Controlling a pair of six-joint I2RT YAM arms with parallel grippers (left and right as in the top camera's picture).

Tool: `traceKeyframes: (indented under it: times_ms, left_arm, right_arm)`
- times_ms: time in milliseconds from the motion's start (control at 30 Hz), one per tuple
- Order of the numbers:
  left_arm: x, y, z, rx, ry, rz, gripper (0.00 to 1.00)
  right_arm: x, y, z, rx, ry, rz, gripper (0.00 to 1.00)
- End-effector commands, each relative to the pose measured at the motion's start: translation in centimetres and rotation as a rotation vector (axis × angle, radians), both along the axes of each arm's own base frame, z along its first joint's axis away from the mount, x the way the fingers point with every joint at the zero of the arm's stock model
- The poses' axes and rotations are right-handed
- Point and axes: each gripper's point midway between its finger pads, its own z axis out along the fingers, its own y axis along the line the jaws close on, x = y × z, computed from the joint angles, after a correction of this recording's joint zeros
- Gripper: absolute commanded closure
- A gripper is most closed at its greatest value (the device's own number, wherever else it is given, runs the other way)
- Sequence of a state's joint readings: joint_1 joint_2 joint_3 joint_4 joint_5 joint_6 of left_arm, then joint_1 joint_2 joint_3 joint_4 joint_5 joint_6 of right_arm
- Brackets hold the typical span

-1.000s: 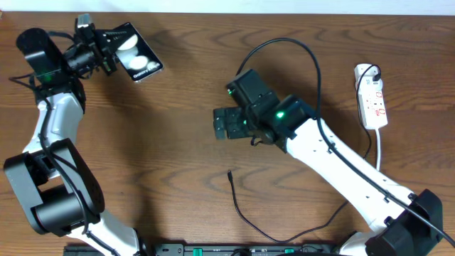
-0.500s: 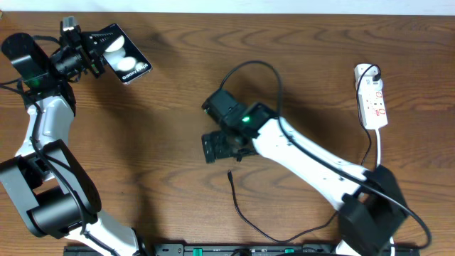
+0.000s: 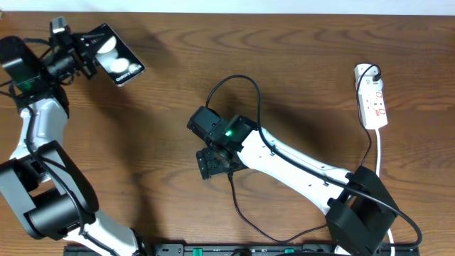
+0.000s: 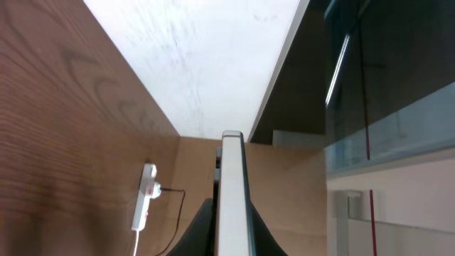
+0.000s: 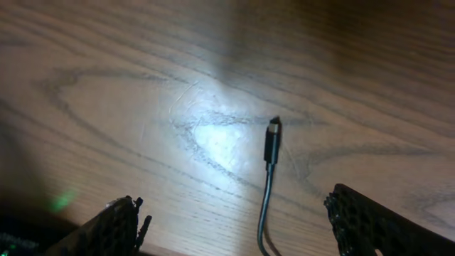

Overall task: Plug charger to phone and switch on socket
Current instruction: 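Lower the right gripper over the black cable plug on the table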

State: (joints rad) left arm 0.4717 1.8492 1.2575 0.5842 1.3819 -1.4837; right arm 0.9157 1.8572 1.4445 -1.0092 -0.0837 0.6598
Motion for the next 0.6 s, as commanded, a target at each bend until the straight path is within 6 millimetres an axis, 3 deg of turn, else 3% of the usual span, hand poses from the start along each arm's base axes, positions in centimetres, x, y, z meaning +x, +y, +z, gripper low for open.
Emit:
traceKeyframes:
  times_ms: [0,200,367,567]
  left_arm:
    - [-0.5,0.9,1.9,0.036,-0.061,0.014,0.93]
    - [-0.6,1.3,1.9,0.040,-0.065,0.019,0.92]
    - [-0.7,1.1,1.9,0.058,-0.087,0.006,0.92]
    - [-0.7,1.1,1.8,0.056,-0.085,0.006,0.93]
  right_arm:
    - [0.4,-0.4,-1.2,-0.053,-0.012,-0.040,0.18]
    - [-0.7,-0.5,-4.2,-0.107,0.081,-0.035,0.25]
    - [-1.5,-1.0,-4.5,-0.136,0.116,-0.055,0.33]
    - [-3.6,-0.5,-4.9,-0.164,0.138,-0.004,0.36]
